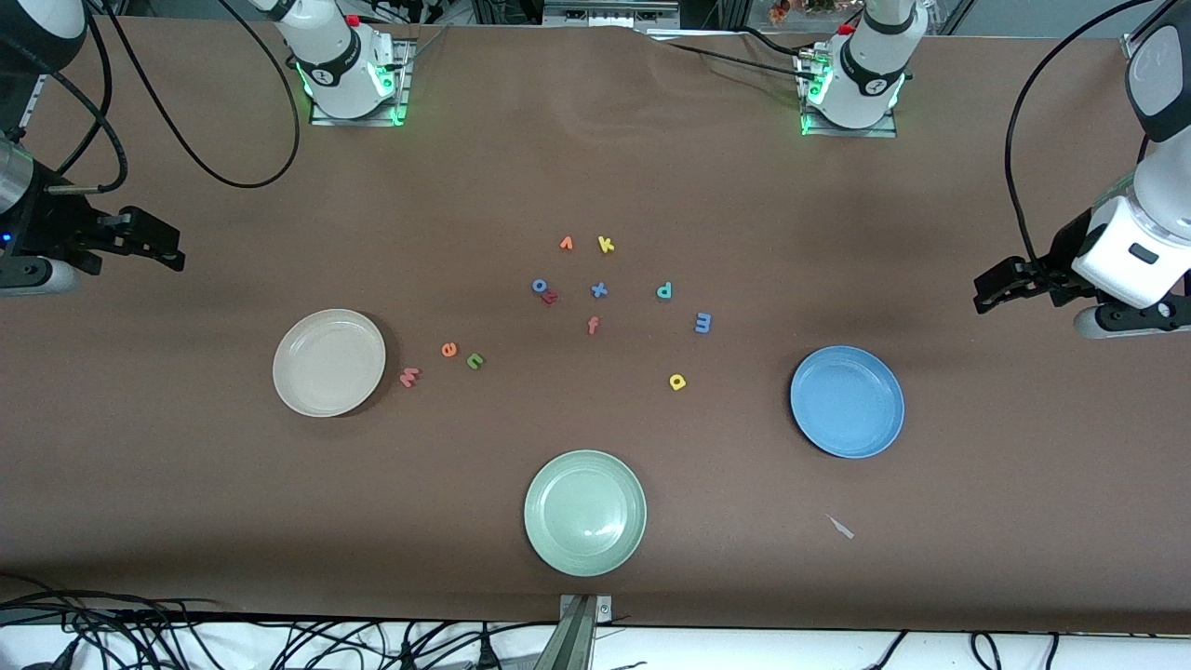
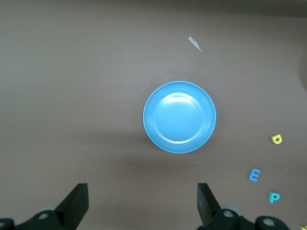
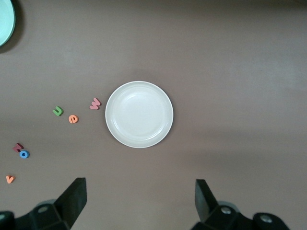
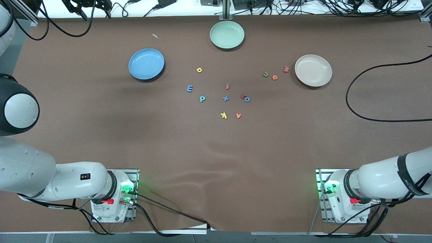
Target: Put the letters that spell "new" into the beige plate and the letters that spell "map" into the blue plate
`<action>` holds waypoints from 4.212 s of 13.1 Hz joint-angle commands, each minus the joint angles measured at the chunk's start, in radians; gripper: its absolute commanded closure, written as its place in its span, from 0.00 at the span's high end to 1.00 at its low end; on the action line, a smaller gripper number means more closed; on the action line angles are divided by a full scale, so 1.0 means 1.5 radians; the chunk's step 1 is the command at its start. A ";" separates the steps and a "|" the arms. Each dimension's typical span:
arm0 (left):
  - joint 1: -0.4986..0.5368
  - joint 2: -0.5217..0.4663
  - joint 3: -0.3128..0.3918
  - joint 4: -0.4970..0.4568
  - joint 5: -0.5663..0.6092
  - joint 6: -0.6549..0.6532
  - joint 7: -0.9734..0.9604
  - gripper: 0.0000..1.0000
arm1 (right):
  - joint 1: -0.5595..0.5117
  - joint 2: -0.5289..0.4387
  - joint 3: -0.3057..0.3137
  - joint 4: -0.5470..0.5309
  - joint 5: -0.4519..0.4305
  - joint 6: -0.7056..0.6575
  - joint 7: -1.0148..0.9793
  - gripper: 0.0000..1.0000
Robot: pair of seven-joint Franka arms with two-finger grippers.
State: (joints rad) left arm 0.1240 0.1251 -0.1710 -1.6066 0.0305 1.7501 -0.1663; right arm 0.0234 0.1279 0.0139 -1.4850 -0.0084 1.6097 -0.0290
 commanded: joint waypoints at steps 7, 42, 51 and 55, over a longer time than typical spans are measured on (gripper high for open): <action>0.000 0.008 -0.001 0.016 -0.011 -0.006 0.003 1.00 | 0.000 0.003 0.010 -0.010 -0.008 0.033 0.000 1.00; 0.003 0.014 0.000 0.019 -0.014 -0.006 -0.003 1.00 | -0.002 0.021 0.007 -0.005 -0.007 0.043 0.000 1.00; 0.002 0.015 0.000 0.019 -0.013 -0.005 -0.003 1.00 | -0.003 0.022 0.007 -0.005 -0.001 0.043 0.001 1.00; 0.001 0.015 0.000 0.019 -0.012 -0.005 -0.003 1.00 | -0.003 0.022 0.007 -0.005 -0.001 0.042 0.001 1.00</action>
State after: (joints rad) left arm 0.1258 0.1357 -0.1709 -1.6050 0.0305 1.7501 -0.1694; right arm 0.0238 0.1678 0.0213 -1.4919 -0.0085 1.6706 -0.0290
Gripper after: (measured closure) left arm 0.000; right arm 0.000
